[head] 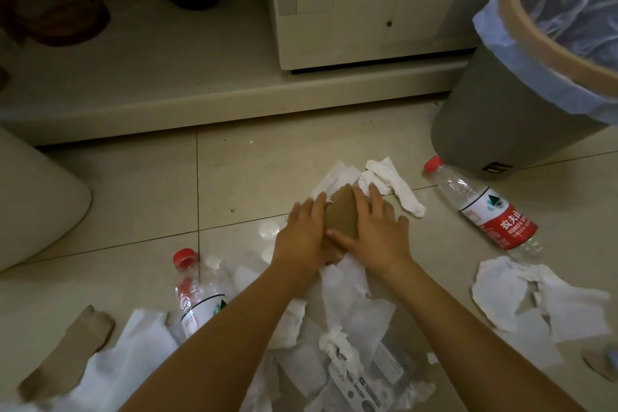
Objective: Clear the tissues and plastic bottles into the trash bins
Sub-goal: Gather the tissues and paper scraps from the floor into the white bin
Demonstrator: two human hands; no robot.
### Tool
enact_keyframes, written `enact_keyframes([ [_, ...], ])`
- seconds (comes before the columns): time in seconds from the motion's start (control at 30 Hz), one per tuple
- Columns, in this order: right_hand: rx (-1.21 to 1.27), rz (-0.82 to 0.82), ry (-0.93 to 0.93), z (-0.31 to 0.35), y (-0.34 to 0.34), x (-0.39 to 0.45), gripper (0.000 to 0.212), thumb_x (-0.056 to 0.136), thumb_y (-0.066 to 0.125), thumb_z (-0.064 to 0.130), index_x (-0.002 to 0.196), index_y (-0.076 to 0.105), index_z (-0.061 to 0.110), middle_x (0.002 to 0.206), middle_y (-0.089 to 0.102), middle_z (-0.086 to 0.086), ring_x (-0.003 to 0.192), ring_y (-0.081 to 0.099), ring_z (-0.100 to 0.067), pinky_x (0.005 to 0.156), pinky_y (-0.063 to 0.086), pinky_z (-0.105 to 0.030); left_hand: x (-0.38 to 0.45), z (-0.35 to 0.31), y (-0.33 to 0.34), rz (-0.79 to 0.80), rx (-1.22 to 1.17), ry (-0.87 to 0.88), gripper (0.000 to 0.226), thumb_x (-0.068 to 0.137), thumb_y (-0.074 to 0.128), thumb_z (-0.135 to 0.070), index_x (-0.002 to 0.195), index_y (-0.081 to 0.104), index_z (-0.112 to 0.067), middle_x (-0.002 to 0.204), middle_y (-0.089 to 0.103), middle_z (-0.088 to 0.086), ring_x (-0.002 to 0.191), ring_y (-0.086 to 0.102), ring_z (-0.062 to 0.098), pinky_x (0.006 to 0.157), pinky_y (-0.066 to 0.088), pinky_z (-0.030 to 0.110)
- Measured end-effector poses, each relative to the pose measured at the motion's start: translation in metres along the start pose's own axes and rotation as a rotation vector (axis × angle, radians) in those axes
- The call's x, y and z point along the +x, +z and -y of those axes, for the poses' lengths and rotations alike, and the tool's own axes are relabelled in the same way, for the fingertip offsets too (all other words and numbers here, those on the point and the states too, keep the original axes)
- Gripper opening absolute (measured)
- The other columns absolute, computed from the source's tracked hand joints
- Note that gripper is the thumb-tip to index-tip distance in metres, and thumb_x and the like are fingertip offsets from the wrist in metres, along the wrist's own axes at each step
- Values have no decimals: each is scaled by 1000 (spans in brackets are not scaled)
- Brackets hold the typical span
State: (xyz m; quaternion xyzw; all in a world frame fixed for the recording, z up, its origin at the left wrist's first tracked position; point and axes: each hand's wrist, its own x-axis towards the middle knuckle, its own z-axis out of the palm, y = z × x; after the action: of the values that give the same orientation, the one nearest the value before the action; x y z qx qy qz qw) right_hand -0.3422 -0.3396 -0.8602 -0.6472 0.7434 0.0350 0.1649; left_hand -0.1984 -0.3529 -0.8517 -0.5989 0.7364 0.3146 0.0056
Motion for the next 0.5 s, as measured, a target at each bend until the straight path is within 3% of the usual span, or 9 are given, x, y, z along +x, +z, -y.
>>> enact_keyframes([
  [0.1,26,-115,-60,-1,-8,2,94,78,36,80,150,10,27,159,11,-4,141,22,-27,108,28,-47,0,6,-4,-93,8,35,87,81,69,-35,148,14,-24,135,46,5,117,49,23,89,48,35],
  [0.27,104,-238,-101,-9,-23,14,70,87,45,62,146,27,27,155,24,-2,139,28,-24,108,27,-46,0,15,-24,-150,30,77,66,84,64,-29,141,31,-27,116,60,1,95,60,22,75,51,36],
  [0.4,-26,-193,-143,-13,-30,25,69,88,47,52,148,21,29,158,14,-3,141,21,-26,110,19,-51,-3,32,-50,-247,-21,55,51,87,62,-32,133,40,-34,110,64,-7,87,63,18,74,54,37],
  [0.5,-96,-88,-62,-9,-27,33,81,84,43,66,149,5,35,160,-5,-4,145,1,-32,109,9,-64,-6,47,-68,-305,-124,7,48,88,62,-33,132,43,-34,109,65,-8,85,64,17,73,56,39],
])
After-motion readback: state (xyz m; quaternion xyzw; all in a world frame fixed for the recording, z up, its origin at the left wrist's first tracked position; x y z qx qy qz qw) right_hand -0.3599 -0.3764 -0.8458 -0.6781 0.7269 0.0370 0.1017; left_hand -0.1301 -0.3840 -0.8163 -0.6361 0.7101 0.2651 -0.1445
